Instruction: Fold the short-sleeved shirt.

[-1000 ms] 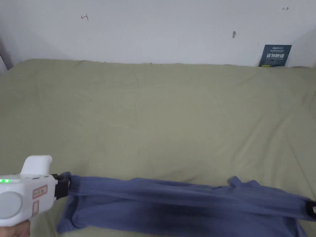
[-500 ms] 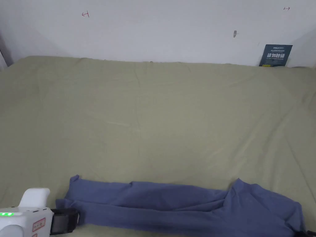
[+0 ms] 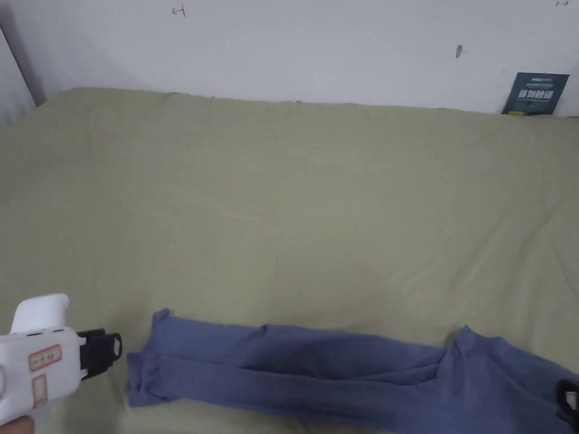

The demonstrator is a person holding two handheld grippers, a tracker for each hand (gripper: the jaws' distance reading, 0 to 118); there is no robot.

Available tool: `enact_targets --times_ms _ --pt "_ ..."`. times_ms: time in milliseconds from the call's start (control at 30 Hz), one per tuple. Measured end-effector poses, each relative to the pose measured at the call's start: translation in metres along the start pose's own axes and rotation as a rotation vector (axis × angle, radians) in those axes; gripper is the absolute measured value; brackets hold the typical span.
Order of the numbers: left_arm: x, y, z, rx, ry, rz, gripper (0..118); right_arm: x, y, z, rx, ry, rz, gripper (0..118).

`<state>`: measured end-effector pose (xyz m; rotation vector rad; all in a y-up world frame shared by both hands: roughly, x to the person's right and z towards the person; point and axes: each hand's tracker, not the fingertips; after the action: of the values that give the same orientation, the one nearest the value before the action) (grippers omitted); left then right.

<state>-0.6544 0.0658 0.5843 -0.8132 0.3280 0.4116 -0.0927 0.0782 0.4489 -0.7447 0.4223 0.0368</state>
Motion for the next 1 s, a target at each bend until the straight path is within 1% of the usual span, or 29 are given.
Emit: enact_targets --times_ms 33,67,133,167,200,267,300,400,467,500,533,567,600,633,667,700,733,767,800,833,900,1000 --pt "-0.002 0.003 -0.003 -0.011 -0.016 0.014 8 -0.013 0.003 0.011 0.013 -0.022 -0.017 0" --pt "-0.005 0.005 -0.005 -0.027 -0.057 0.040 3 -0.023 0.003 0.013 0.011 -0.024 -0.005 0" --pt "-0.017 0.008 -0.011 -0.046 -0.169 0.130 3 -0.045 0.000 0.019 0.074 -0.068 0.038 0" --pt "-0.021 0.010 -0.015 -0.070 -0.196 0.142 3 -0.044 -0.004 0.017 0.088 -0.085 0.024 0" --pt "-0.024 0.012 -0.019 -0.086 -0.222 0.148 3 -0.049 -0.007 0.018 0.119 -0.103 0.029 0" --pt "-0.032 0.014 -0.025 -0.088 -0.209 0.137 3 -0.059 -0.013 0.022 0.149 -0.114 0.030 0" --pt "-0.036 0.016 -0.029 -0.105 -0.216 0.120 3 -0.063 -0.017 0.023 0.169 -0.143 0.026 0" --pt "-0.045 0.018 -0.037 -0.167 -0.309 0.136 3 -0.075 -0.025 0.028 0.233 -0.183 0.059 0" --pt "-0.050 0.021 -0.043 -0.168 -0.342 0.133 3 -0.080 -0.032 0.028 0.243 -0.201 0.068 0" --pt "-0.053 0.023 -0.045 -0.168 -0.345 0.153 4 -0.083 -0.033 0.028 0.244 -0.212 0.075 0" --pt "-0.050 0.025 -0.041 -0.176 -0.360 0.158 15 -0.085 -0.035 0.029 0.248 -0.220 0.085 0" --pt "-0.050 0.026 -0.039 -0.178 -0.413 0.171 46 -0.094 -0.034 0.029 0.247 -0.224 0.100 0" --pt "-0.053 0.027 -0.039 -0.180 -0.458 0.194 93 -0.098 -0.035 0.028 0.242 -0.232 0.113 0" --pt "-0.055 0.028 -0.041 -0.189 -0.474 0.182 118 -0.101 -0.036 0.028 0.238 -0.235 0.118 0" --pt "-0.063 0.031 -0.047 -0.226 -0.505 0.173 117 -0.102 -0.038 0.029 0.241 -0.233 0.119 0" --pt "-0.066 0.021 -0.066 -0.244 -0.519 0.203 117 -0.104 -0.041 0.028 0.244 -0.229 0.117 0" --pt "-0.065 0.020 -0.072 -0.221 -0.555 0.203 117 -0.105 -0.042 0.027 0.243 -0.231 0.114 0" --pt "-0.064 0.014 -0.087 -0.277 -0.584 0.239 117 -0.106 -0.043 0.027 0.239 -0.234 0.107 0" --pt "-0.079 0.029 -0.067 -0.292 -0.598 0.260 117 -0.107 -0.046 0.027 0.255 -0.234 0.090 0" --pt "-0.083 0.033 -0.066 -0.316 -0.611 0.269 117 -0.108 -0.048 0.027 0.254 -0.235 0.082 0" --pt "-0.086 0.034 -0.079 -0.356 -0.614 0.243 117 -0.108 -0.050 0.026 0.247 -0.235 0.068 0" --pt "-0.082 0.026 -0.116 -0.434 -0.629 0.212 117 -0.109 -0.051 0.027 0.236 -0.236 0.048 0"
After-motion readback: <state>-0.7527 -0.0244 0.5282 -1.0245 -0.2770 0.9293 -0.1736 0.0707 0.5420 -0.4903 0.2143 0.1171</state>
